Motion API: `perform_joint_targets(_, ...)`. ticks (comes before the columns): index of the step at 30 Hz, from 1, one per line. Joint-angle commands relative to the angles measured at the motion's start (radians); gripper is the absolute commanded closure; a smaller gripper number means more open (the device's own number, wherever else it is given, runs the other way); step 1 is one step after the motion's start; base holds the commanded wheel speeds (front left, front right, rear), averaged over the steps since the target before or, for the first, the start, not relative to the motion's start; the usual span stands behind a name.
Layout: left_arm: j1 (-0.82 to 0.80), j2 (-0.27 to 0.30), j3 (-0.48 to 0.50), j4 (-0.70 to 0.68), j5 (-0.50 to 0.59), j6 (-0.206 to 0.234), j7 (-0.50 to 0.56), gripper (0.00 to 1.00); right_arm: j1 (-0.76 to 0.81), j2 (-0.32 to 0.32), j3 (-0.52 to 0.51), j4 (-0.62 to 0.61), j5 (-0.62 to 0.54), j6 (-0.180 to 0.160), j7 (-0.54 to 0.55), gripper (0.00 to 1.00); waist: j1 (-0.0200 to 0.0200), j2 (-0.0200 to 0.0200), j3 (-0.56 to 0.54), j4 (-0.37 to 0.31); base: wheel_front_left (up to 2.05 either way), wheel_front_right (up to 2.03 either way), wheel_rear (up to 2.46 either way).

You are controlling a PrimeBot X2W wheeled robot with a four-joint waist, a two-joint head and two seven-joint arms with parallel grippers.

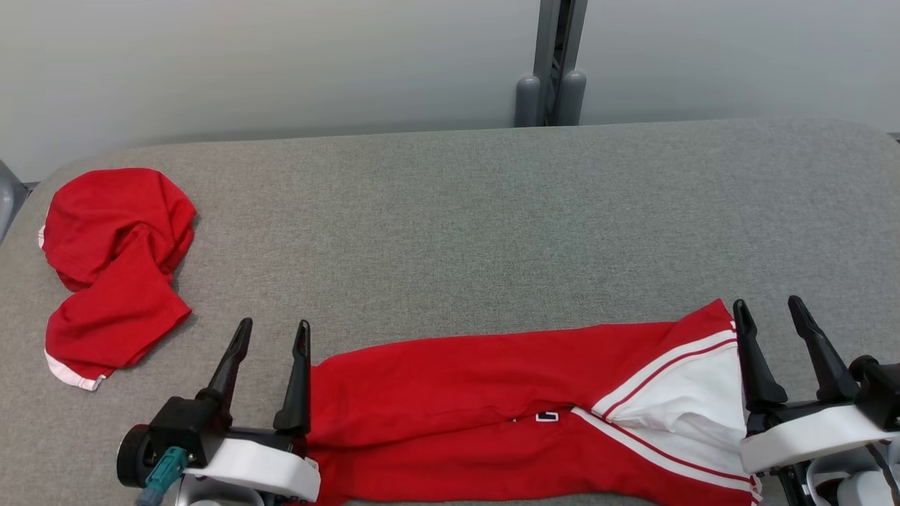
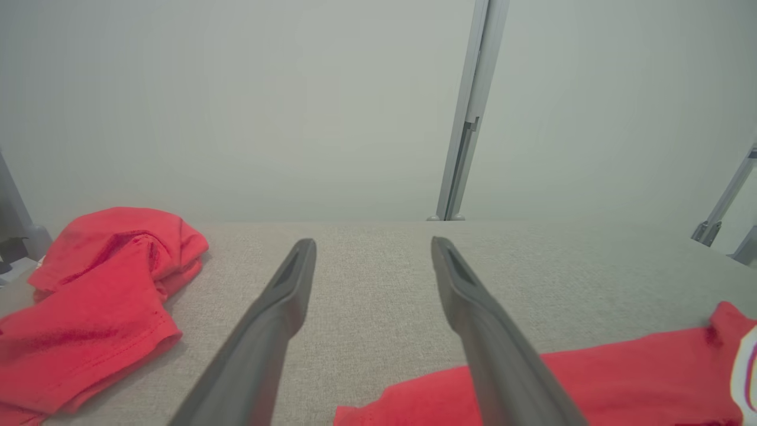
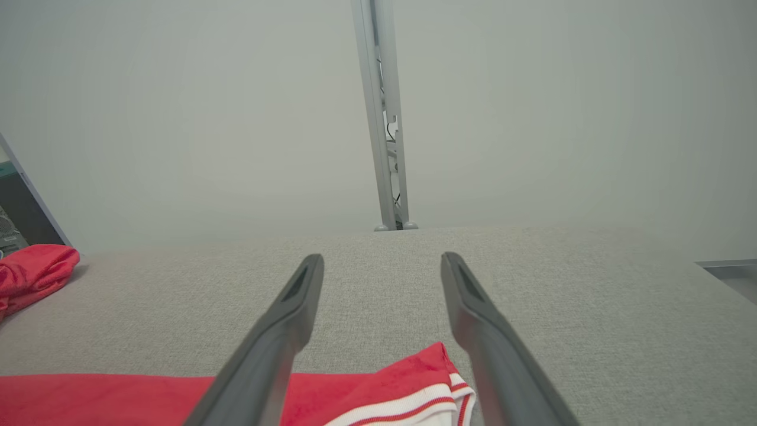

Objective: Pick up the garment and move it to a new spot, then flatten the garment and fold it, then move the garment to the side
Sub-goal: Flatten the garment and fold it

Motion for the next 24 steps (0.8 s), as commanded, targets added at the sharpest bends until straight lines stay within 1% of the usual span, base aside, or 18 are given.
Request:
perform_joint_targets(1,0.013,-0.006,0.018,0.004,0.019,-0.014,-0.004,0.00,-0.005,-0.001,-0.002,0.011,-0.001,0.000,-0.011,0.00,0.0000,-0.0001,0.002,0.001,0.00,0.00,0.00)
perform_joint_targets(3,0.014,-0.016,0.028,0.007,0.025,-0.022,-0.004,0.00,-0.008,0.000,-0.002,0.016,-0.001,0.000,-0.013,0.00,0.0000,-0.0001,0.003,0.001,0.00,0.00,0.00)
perform_joint_targets(9,0.015,-0.049,0.072,0.026,0.074,-0.068,-0.004,0.00,-0.010,-0.003,-0.017,0.081,-0.003,0.000,0.002,0.00,0.0000,-0.0001,0.006,0.005,0.00,0.00,0.00)
perform_joint_targets(13,0.006,-0.061,0.087,0.037,0.099,-0.092,-0.004,0.00,-0.010,0.018,-0.037,0.161,0.011,0.000,0.031,0.00,0.0000,-0.0001,0.011,0.008,0.00,0.00,0.00)
perform_joint_targets(18,-0.003,-0.077,0.100,0.045,0.120,-0.113,-0.004,0.00,-0.030,0.037,-0.068,0.274,0.049,0.000,0.037,0.00,0.0000,-0.0001,0.022,0.015,0.00,0.00,0.00)
perform_joint_targets(24,-0.012,-0.084,0.115,0.051,0.142,-0.130,-0.004,0.00,-0.048,0.047,-0.057,0.398,0.070,0.000,0.021,0.00,0.0000,-0.0001,0.030,0.022,0.00,0.00,0.00)
